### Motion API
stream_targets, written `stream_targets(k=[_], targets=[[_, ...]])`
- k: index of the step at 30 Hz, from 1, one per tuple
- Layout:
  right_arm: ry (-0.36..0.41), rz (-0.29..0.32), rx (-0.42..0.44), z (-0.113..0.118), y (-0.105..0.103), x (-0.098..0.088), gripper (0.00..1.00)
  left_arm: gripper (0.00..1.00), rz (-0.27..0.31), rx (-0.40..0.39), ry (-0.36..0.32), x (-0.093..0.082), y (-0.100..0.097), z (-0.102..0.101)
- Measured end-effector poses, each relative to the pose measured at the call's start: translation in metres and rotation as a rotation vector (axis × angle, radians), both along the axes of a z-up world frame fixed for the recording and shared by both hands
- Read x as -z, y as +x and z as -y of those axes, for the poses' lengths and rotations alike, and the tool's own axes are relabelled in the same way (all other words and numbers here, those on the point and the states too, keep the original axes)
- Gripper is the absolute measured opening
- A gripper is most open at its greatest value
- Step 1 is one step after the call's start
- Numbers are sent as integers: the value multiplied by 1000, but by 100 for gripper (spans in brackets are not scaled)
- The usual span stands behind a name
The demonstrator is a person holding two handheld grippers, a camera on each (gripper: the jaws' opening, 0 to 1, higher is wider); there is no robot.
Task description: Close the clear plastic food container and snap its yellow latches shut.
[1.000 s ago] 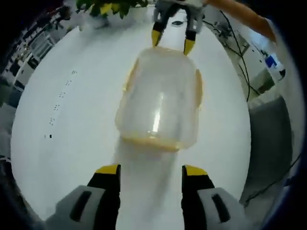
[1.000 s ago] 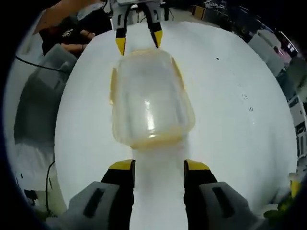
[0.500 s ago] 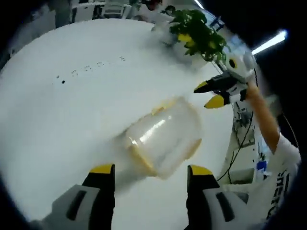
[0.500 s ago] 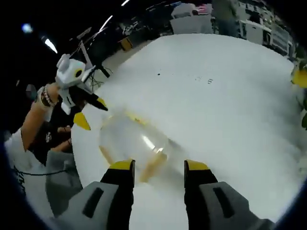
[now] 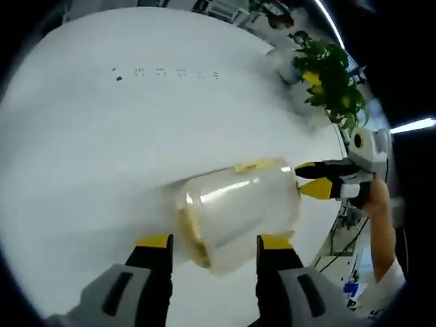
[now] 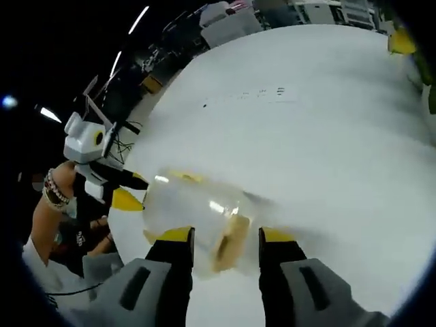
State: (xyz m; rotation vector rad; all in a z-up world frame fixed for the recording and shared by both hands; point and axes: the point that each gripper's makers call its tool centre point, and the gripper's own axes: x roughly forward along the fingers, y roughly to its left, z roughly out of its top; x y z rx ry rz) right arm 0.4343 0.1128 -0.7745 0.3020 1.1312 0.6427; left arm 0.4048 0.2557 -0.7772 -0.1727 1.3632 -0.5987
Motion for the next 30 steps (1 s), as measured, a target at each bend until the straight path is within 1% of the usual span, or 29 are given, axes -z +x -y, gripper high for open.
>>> stream_targets(k=[1, 2, 3, 5, 7, 8, 12, 14, 15, 17, 21, 24, 25, 27, 30], targets=[[5, -6, -9, -3, 1, 1, 31, 39, -4, 5, 0, 0, -2, 1], [6, -13, -10, -5, 1, 2, 30, 37, -7, 9, -5, 0, 2, 1], [5, -20, -14, -7, -1, 3, 29, 37, -9, 8, -11, 0, 7, 1], [-18, -28, -25, -6, -2, 7, 30, 36, -2, 23, 3, 2, 9, -1], [-44, -18, -44, -4, -2, 10, 28, 33, -4, 24, 13, 3, 12, -2], [-33, -21, -33, -5, -2, 9, 28, 33, -4, 28, 17, 4, 14, -3], [-43, -12, -36, -8, -4, 8, 28, 27, 1, 42, 51, 7, 22, -9], [-52, -5, -44, -8, -5, 7, 27, 27, -2, 42, 56, 8, 26, -10], [-52, -7, -45, -6, -1, 8, 27, 27, -3, 44, 57, 8, 28, -10], [-48, -10, -41, -6, 0, 8, 27, 27, -3, 48, 60, 9, 31, -11], [-44, -11, -32, -6, -2, 8, 26, 26, 2, 57, 65, 10, 29, -10], [-47, -11, -30, -7, -4, 8, 26, 25, 1, 67, 72, 10, 32, -10], [-47, -13, -27, -7, -4, 8, 25, 25, -2, 65, 72, 10, 33, -11], [-49, -14, -28, -7, -5, 8, 25, 25, -1, 66, 70, 10, 29, -10], [-40, -24, -18, -7, -6, 8, 25, 24, -10, 60, 59, 11, 30, -11]])
